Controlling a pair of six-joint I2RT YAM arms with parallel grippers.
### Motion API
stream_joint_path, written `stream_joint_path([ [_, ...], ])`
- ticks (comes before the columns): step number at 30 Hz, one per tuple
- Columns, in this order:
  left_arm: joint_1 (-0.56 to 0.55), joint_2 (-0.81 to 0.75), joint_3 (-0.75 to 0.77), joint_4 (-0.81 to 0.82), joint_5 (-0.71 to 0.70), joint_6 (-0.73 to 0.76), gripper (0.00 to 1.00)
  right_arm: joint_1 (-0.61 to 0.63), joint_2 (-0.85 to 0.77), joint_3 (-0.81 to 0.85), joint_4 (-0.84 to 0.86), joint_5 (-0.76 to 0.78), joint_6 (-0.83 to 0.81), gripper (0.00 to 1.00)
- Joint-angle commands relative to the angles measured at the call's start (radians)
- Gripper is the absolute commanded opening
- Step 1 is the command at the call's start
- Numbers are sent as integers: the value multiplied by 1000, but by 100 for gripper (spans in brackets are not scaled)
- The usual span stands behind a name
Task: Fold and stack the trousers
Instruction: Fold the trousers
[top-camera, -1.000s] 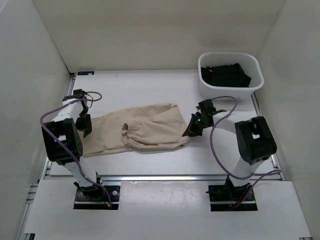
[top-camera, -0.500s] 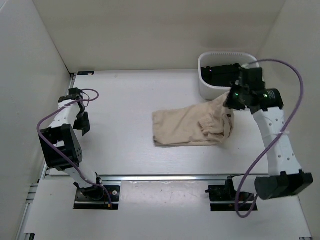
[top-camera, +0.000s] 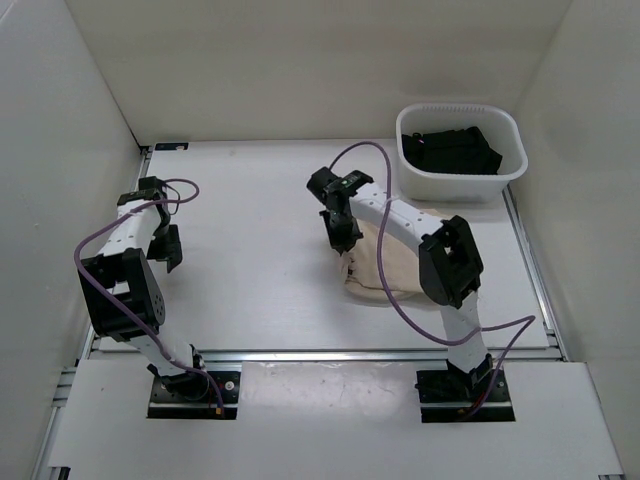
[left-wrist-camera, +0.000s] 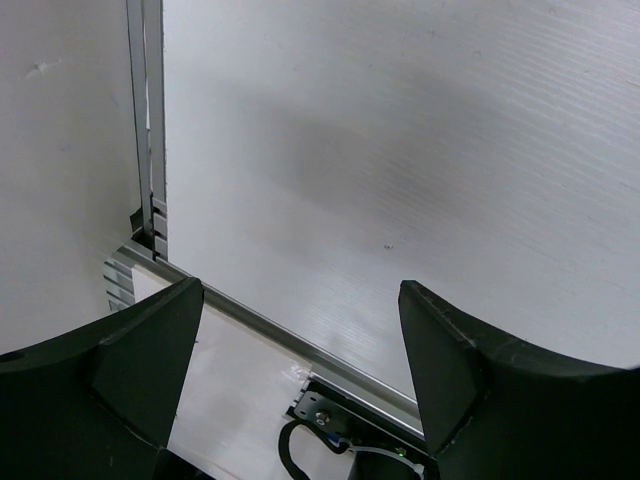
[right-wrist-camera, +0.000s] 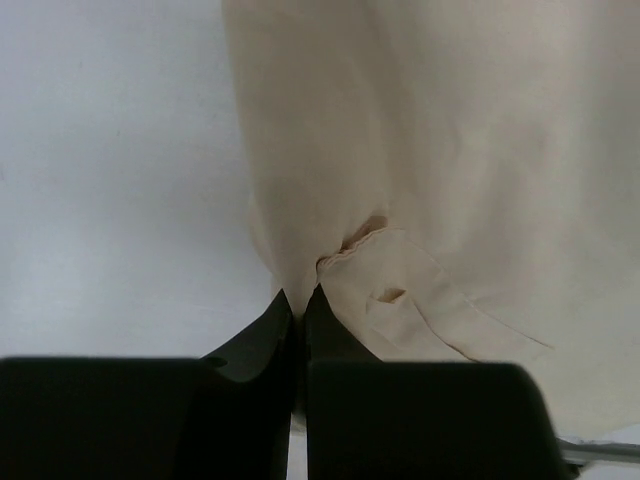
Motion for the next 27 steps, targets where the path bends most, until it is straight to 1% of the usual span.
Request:
stream_joint_path([
  [1, -4, -47, -8, -3, 11, -7, 90, -53, -45, 28, 80, 61, 88, 0],
  [5, -4, -56, -17, -3, 11, -7, 90, -53, -54, 28, 90, 123, 150, 0],
  [7, -4, -56, -17, -3, 11, -7, 90, -53, -92, 15, 90, 178, 197, 0],
  [10, -4, -56, -17, -3, 11, -7, 90, -53, -180, -62, 139, 221, 255, 0],
  [11, -4, -56, -17, -3, 11, -7, 90, -53, -206, -88, 179, 246, 268, 0],
  [13, -4, -56, -17, -3, 11, -7, 90, -62, -258, -155, 225, 246, 268, 0],
  [14, -4, -56, -17, -3, 11, -7, 90, -72, -258, -165, 245, 214, 247, 5],
  [15, -4, -56, -17, -3, 11, -7, 90, -72, -241, -165, 286, 158, 215, 24],
  [16, -4, -56, -17, -3, 11, -7, 90, -88, -223, -165, 287, 84, 178, 68],
  [17, -4, -56, -17, -3, 11, -7, 90, -88, -205, -97, 255, 26, 138, 76],
  [18, -4, -56, -17, -12, 11, -7, 90, -88, -194, -73, 173, 53, 137, 82],
  [19, -4, -56, -17, -13, 11, -7, 90, -88, -212, -73, 150, 95, 137, 86],
  [20, -4, -56, -17, -13, 11, -7, 90, -108, -239, -93, 138, 146, 172, 87],
  [21, -4, -65, -17, -13, 22, -7, 90, -126, -313, -173, 138, 189, 200, 86],
  [22, -4, -65, -26, -13, 22, -7, 90, -150, -350, -224, 138, 235, 231, 84],
  [23, -4, -76, -26, -13, 22, -7, 92, -211, -412, -280, 162, 235, 268, 80],
  [24, -4, -76, -26, -13, 22, -7, 92, -245, -433, -333, 193, 225, 268, 77],
  [25, -4, -76, -26, -13, 33, -7, 92, -278, -433, -417, 258, 203, 259, 76],
  [26, -4, -76, -26, -13, 33, -7, 92, -331, -433, -439, 283, 185, 243, 74],
  [27, -4, -65, -26, -13, 33, -7, 92, -351, -383, -440, 299, 171, 195, 74],
])
